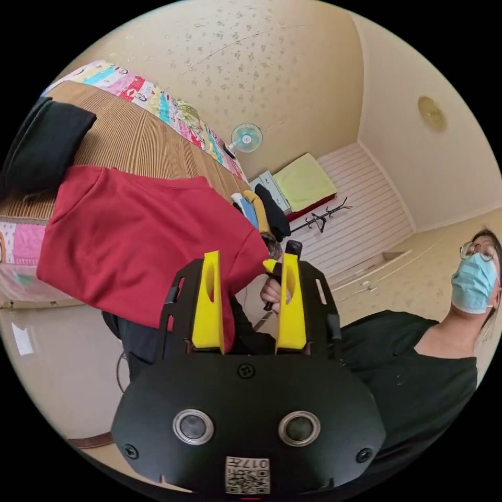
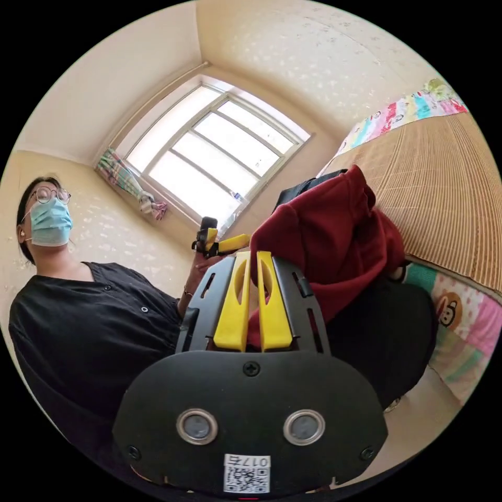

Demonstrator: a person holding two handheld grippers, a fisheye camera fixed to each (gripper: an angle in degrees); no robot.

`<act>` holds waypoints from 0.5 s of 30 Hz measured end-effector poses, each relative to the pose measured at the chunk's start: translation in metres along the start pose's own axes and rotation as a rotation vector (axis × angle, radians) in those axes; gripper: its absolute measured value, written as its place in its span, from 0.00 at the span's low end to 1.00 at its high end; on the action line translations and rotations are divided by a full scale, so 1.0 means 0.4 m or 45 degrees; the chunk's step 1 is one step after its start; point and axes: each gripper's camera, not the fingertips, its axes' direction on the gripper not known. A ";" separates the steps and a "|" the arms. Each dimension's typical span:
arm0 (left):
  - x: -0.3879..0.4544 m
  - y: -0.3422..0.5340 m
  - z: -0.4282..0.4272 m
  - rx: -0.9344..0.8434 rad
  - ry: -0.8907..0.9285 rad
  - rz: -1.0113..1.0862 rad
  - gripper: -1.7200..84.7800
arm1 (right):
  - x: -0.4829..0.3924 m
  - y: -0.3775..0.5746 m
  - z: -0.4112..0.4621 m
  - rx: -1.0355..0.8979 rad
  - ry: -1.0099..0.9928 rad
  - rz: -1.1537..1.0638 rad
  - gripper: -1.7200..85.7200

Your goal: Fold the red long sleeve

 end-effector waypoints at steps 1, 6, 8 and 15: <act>-0.009 0.004 0.007 0.001 0.022 -0.028 0.24 | -0.025 -0.010 0.055 -0.086 -0.018 -0.053 0.05; -0.097 0.090 0.020 -0.003 -0.134 -0.256 0.24 | -0.054 0.014 0.253 -0.371 -0.064 -0.140 0.05; -0.128 0.134 -0.010 0.027 -0.162 -0.303 0.15 | -0.057 0.036 0.293 -0.429 -0.062 -0.157 0.05; -0.027 0.189 -0.257 0.280 0.315 0.386 0.07 | -0.069 0.058 0.088 -0.105 -0.375 -0.231 0.04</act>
